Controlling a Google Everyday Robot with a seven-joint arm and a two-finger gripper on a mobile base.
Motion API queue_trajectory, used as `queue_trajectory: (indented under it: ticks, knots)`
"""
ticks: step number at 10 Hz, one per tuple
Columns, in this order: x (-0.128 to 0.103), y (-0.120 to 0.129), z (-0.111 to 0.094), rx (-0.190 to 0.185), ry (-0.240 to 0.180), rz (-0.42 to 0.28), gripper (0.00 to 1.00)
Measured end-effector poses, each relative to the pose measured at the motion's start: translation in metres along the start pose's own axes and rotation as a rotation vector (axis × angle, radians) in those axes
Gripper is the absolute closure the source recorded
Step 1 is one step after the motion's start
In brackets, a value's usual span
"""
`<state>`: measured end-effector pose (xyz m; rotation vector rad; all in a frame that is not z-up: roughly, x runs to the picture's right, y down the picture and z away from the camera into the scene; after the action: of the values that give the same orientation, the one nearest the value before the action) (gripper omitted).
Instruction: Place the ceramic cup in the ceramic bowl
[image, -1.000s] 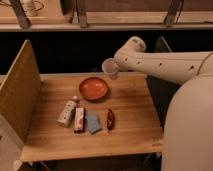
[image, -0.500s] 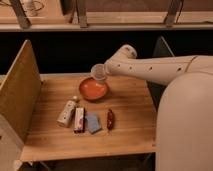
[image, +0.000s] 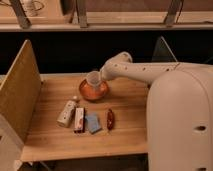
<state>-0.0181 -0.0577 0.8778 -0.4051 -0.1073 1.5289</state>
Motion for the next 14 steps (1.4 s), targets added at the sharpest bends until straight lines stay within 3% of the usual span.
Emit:
queue_trajectory:
  ticks: [6,14]
  knots:
    - [0.001,-0.024,0.022,-0.041,0.080,0.062,0.39]
    - [0.000,-0.024,0.028,-0.101,0.107,0.103,0.37]
